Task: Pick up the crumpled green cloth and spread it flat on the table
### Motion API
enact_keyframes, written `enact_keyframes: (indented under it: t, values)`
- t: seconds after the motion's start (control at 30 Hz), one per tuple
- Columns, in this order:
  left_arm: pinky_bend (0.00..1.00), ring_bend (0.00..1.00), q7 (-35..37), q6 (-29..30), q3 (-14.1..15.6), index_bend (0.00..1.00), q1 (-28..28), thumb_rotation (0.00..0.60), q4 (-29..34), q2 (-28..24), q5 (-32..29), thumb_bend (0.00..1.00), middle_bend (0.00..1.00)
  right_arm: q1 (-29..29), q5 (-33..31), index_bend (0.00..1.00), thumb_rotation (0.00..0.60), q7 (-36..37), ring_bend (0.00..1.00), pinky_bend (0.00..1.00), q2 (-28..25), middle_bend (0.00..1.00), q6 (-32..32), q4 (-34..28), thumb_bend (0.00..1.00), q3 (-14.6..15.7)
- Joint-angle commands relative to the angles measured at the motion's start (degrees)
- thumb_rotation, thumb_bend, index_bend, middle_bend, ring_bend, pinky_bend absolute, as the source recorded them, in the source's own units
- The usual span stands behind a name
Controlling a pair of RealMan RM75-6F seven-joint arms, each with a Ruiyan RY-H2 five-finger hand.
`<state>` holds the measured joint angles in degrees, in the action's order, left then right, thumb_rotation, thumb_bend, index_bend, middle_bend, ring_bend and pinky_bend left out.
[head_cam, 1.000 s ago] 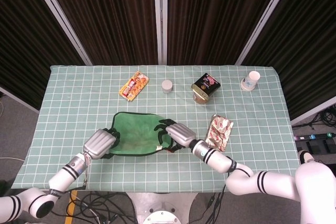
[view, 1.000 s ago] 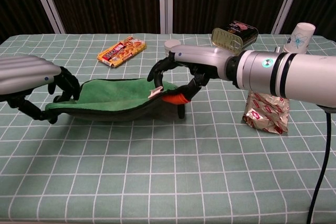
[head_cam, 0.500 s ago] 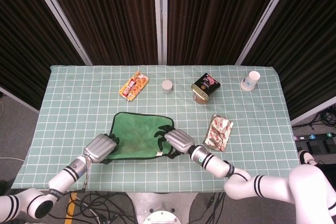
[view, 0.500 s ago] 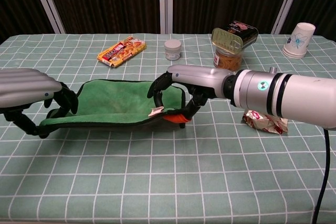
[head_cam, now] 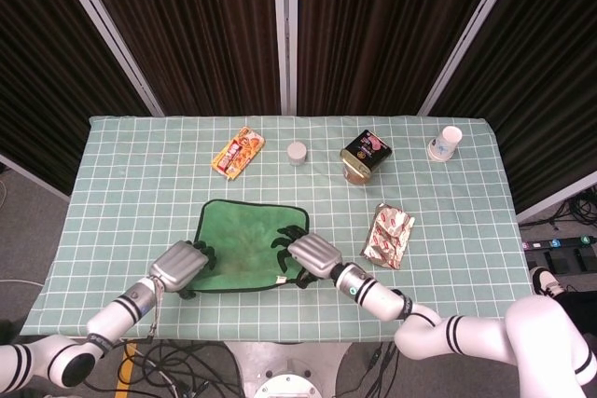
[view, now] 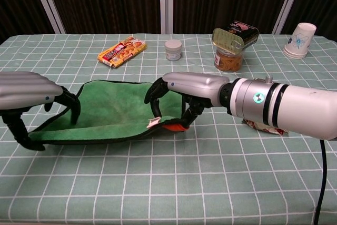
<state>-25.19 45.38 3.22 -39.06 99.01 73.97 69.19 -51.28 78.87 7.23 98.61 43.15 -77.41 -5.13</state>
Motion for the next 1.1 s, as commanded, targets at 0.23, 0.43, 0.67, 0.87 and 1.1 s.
enact_keyframes:
  t: [0.23, 0.43, 0.67, 0.87, 1.1]
  values:
    - [0.35, 0.18, 1.11, 1.53, -0.49, 0.25, 0.37, 0.44, -0.59, 0.24, -0.85, 0.0, 0.22, 0.36, -0.98, 0.67, 0.6, -1.11, 0.01, 0.0, 0.4, 0.19, 0.21, 0.09, 0.49, -0.85]
    - [0.35, 0.18, 0.63, 2.45, -0.8, 0.25, 0.38, 0.479, -0.68, -0.74, -2.24, 0.0, 0.22, 0.35, 1.45, 0.66, 0.6, -2.78, 0.0, 0.0, -0.56, 0.17, -0.47, -0.77, 0.49, 1.46]
    - [0.35, 0.18, 0.09, 3.06, -1.15, 0.25, 0.3, 0.535, -1.45, -0.31, -4.01, 0.0, 0.22, 1.2, 2.88, 0.41, 0.508, -7.66, 0.0, 0.0, -2.56, 0.07, -0.82, -1.75, 0.1, 4.54]
    - [0.35, 0.18, 0.98, 4.02, -1.95, 0.25, 0.61, 0.575, -2.66, 0.31, -5.6, 0.0, 0.22, 2.54, 2.47, 0.11, 0.371, -11.93, 0.0, 0.0, -5.06, 0.0, -0.3, -5.4, 0.0, 6.14]
    - [0.35, 0.18, 4.54, 7.38, -4.19, 0.25, 2.34, 0.6, -3.3, 0.12, -8.04, 0.0, 0.22, 5.13, 1.53, 0.06, 0.404, -11.71, 0.0, 0.0, -8.72, 0.0, 4.55, -9.34, 0.0, 4.46]
